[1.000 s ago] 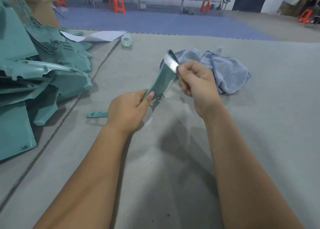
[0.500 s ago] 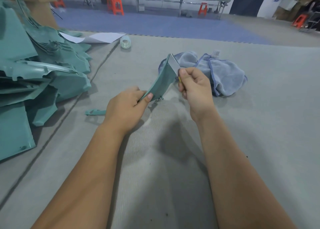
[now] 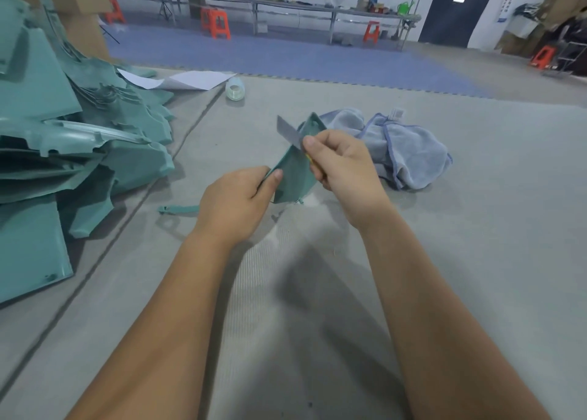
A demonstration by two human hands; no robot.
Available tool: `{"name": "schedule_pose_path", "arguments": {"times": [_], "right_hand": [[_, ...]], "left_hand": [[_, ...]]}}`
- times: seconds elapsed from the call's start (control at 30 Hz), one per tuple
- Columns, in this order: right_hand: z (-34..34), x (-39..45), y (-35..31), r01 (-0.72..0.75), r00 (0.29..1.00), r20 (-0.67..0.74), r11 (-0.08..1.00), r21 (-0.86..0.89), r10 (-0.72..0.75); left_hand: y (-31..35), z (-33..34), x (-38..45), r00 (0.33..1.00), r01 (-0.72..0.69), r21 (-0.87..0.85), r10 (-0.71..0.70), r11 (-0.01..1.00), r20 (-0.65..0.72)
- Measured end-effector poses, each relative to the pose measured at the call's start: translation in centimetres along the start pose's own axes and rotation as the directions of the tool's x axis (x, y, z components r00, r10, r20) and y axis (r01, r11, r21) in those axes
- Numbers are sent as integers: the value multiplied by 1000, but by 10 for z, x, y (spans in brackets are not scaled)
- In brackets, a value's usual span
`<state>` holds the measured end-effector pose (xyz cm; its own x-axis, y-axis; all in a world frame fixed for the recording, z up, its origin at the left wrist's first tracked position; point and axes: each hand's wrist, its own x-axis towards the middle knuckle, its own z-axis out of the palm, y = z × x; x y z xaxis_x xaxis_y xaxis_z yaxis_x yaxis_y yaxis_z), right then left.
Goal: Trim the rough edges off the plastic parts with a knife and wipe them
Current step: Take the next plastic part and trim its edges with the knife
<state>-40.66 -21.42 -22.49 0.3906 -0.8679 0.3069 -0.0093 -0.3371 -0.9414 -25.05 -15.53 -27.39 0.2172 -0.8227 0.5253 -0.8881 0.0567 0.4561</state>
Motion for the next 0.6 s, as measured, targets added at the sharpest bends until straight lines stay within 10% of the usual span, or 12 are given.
{"name": "schedule_pose_path", "arguments": {"times": [0.6], "right_hand": [[2,16,-1,-11,958,-287,998,-65,-8]], "left_hand": [[-2,3,-1,999,23,-73,-25,997,-26]]}}
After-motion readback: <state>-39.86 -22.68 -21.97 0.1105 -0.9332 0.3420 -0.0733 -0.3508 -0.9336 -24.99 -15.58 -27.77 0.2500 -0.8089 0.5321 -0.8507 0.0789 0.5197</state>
